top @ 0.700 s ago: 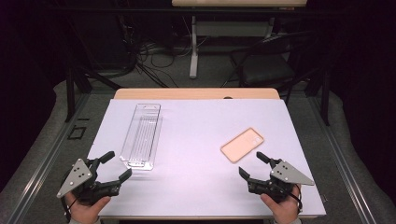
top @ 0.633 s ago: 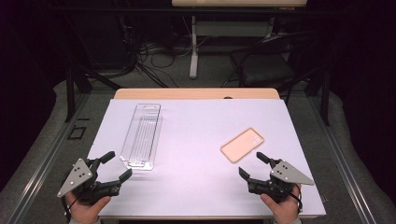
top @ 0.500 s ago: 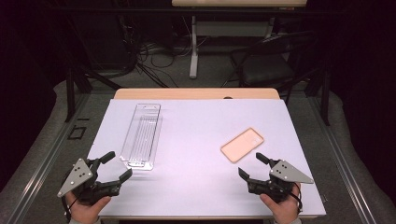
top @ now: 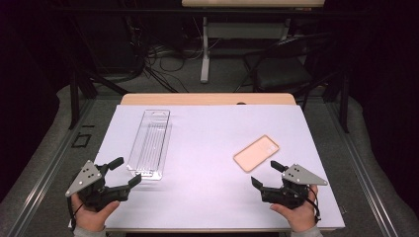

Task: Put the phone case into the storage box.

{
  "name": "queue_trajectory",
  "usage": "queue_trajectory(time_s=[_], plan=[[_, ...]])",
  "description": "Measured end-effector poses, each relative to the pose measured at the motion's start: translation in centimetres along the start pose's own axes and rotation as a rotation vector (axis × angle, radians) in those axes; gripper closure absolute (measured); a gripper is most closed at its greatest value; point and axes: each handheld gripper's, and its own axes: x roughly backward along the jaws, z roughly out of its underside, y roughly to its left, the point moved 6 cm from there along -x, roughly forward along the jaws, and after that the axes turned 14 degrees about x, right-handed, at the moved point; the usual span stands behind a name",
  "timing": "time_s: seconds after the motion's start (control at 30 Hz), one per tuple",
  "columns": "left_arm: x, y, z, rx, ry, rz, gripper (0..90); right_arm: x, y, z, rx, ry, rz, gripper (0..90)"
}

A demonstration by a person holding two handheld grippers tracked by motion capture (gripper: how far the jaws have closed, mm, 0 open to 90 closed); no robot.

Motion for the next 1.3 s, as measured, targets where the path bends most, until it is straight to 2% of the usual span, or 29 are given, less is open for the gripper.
queue_trajectory(time_s=[0.1, 0.2, 0.3, 0.33, 0.37, 0.4, 0.5, 0.6, 0.9, 1.0, 1.13, 1.3], plan=[[-0.6, 0.1, -0.5, 0.020, 0.015, 0.002, 16.3, -0.2, -0.1, 0.1, -0.007, 0.022, -0.013, 16.4], [-1.0, 0.1, -1.0, 0.015, 0.030, -0.004, 16.3, -0.5, -0.3, 0.0, -0.012, 0.042, -0.002, 18.7], [-1.6, 0.1, -1.7, 0.018, 0.037, -0.008, 16.3, -0.6, -0.6, -0.5, -0.008, 0.065, -0.004, 19.9], [-1.8, 0.2, -2.0, 0.023, 0.043, -0.010, 16.3, -0.8, -1.0, -1.1, -0.004, 0.087, -0.005, 20.2], [-2.0, 0.3, -2.4, 0.024, 0.046, -0.015, 16.3, -0.8, -1.0, -1.1, -0.004, 0.087, -0.005, 20.2], [-2.2, 0.3, -2.7, 0.028, 0.048, -0.023, 16.3, -0.9, -1.6, -1.7, -0.014, 0.089, 0.010, 24.0], [-2.7, 0.3, -3.7, 0.029, 0.042, -0.030, 16.3, -1.0, -2.1, -2.5, -0.028, 0.064, 0.028, 25.6], [-3.2, 0.3, -4.5, 0.026, 0.047, -0.033, 16.3, -1.1, -2.4, -3.1, -0.013, 0.059, 0.034, 27.5], [-4.7, 0.7, -6.4, 0.033, 0.083, -0.034, 16.3, -2.2, -3.3, -3.8, -0.012, 0.093, -0.004, 31.0], [-5.2, 0.8, -6.7, 0.048, 0.095, -0.023, 16.5, -2.7, -3.7, -4.1, -0.010, 0.102, -0.003, 32.2], [-6.1, 0.9, -7.3, 0.042, 0.122, -0.018, 16.5, -3.4, -4.3, -4.6, -0.027, 0.119, -0.010, 33.1], [-7.0, 1.1, -8.1, 0.051, 0.134, -0.001, 16.5, -4.2, -4.8, -5.3, -0.011, 0.133, -0.010, 35.8]])
